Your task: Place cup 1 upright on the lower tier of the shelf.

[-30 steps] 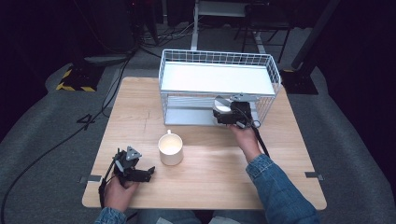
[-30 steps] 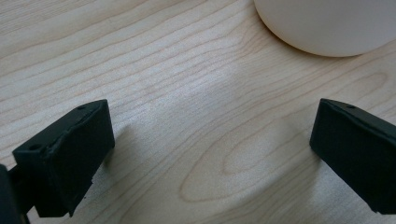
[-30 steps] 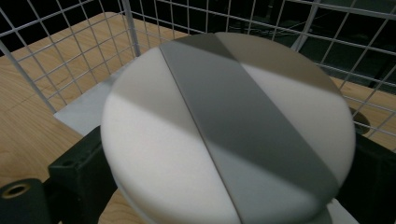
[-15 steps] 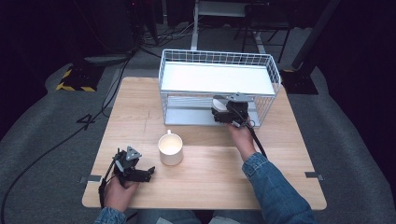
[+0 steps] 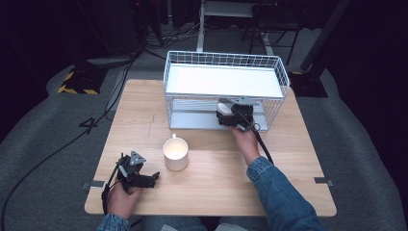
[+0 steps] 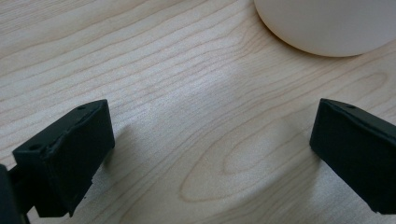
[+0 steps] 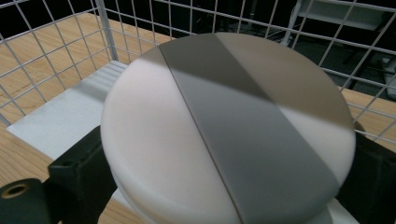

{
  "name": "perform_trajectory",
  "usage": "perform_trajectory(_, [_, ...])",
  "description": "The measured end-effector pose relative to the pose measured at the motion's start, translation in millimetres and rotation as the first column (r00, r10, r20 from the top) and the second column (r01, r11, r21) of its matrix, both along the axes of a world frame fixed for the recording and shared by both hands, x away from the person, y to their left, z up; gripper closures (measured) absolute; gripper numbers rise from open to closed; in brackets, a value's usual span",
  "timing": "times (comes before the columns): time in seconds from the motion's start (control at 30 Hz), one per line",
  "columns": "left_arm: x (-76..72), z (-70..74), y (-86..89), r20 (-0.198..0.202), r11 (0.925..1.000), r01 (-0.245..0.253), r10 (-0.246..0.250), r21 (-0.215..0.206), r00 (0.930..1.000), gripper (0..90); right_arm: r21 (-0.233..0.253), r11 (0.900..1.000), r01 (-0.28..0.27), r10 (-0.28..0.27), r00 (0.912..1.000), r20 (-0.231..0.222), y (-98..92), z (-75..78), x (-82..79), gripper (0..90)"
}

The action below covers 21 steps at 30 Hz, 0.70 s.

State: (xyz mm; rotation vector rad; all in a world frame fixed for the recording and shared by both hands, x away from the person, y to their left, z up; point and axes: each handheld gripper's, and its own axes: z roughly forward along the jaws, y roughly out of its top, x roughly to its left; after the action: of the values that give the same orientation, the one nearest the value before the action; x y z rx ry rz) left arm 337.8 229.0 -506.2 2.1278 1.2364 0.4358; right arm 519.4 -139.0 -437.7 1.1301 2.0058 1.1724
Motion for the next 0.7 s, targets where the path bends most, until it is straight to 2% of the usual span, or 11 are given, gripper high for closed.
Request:
perform_trajectory(0.1, [0.0,-0.1,0.0,0.001,1.0,0.0,0.0,-0.001,1.0,0.3,0.006,1.0,0.003,-0.003,1.0,-0.004,0.3,-1.7,1.7,7.4])
perform_trajectory(0.37, [0.0,0.0,0.1,0.001,1.0,0.0,0.0,0.001,1.0,0.3,-0.012,1.0,0.003,-0.003,0.9998,0.019,2.4,-5.3,3.1,7.3])
perform_trajectory(0.7, [0.0,0.0,0.0,0.0,1.0,0.001,-0.001,0.0,1.0,0.3,-0.01,1.0,0.0,0.001,0.9991,0.042,2.5,-7.6,4.1,7.1])
